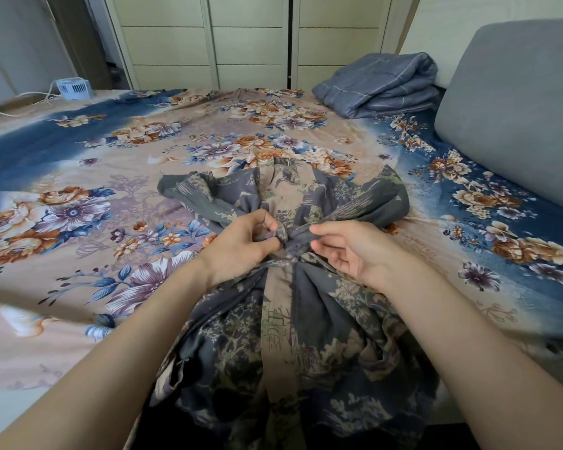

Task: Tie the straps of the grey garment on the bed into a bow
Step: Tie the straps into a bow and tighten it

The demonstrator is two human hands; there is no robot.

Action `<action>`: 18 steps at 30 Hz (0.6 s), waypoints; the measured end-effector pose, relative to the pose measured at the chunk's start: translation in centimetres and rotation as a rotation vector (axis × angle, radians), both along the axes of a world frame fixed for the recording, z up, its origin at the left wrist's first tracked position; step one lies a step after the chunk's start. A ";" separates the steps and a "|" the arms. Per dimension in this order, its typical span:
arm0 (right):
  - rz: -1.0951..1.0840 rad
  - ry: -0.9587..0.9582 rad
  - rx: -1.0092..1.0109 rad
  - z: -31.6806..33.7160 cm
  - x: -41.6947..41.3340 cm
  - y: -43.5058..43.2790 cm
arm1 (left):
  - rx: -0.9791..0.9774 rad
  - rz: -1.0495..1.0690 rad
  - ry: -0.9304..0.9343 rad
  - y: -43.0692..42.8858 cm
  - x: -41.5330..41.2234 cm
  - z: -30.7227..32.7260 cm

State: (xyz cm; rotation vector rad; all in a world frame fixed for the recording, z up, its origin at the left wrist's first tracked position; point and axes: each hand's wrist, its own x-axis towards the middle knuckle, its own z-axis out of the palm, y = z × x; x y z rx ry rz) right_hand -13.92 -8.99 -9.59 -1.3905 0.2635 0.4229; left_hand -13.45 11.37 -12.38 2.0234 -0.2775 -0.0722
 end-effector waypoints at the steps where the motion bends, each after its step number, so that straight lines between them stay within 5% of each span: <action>1: 0.012 0.008 -0.021 0.0 0.1 0.0 | -0.005 -0.009 -0.023 0.1 -0.1 0.0; 18: 0.046 0.020 0.036 -0.7 0.5 0.5 | 0.106 -0.050 0.001 2.0 1.2 -1.2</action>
